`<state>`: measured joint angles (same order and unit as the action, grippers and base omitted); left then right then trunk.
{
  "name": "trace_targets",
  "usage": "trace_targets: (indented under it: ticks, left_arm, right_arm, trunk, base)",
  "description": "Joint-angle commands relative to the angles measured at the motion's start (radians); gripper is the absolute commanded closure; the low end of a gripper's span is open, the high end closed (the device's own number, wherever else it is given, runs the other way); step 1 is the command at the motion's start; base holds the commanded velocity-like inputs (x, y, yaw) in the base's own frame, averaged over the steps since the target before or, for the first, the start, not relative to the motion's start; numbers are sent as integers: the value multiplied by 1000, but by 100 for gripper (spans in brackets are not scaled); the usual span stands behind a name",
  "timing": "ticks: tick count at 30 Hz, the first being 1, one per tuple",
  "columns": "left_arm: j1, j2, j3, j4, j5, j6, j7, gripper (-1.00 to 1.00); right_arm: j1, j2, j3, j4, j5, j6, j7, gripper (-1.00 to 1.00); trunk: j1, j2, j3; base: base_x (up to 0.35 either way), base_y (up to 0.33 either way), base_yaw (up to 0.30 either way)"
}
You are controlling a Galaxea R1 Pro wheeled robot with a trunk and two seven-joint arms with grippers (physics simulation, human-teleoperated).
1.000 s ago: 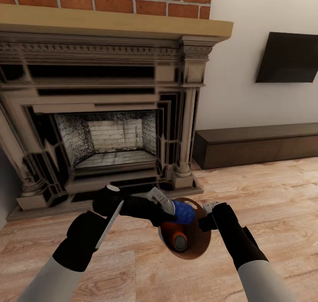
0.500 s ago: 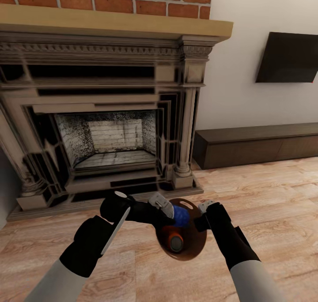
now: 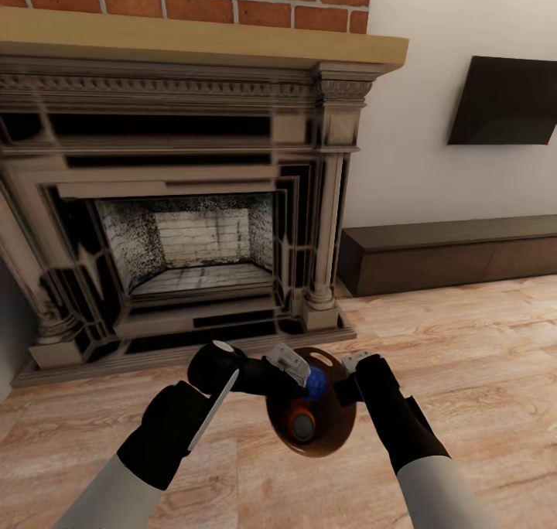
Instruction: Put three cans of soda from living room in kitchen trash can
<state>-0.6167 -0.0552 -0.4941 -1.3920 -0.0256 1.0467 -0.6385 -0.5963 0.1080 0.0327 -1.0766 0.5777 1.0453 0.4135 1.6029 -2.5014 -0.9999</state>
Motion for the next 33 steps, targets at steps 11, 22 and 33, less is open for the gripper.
trace_targets:
  ticks: [11,22,33]
  left_arm:
    - [0,-5,-4,37,2,0,43,100]
    - [0,-10,-9,65,3,0,70,100]
    - [0,-20,-9,103,3,0,113,100]
  right_arm:
    - [0,6,9,0,-13,2,2,100]
    - [0,7,15,0,-13,2,2,100]
    - [0,21,16,0,-13,2,2,100]
  trunk:
    - [0,0,0]
    - [0,0,0]
    - [0,0,0]
  base:
    - [0,0,0]
    - [0,0,0]
    - [0,0,0]
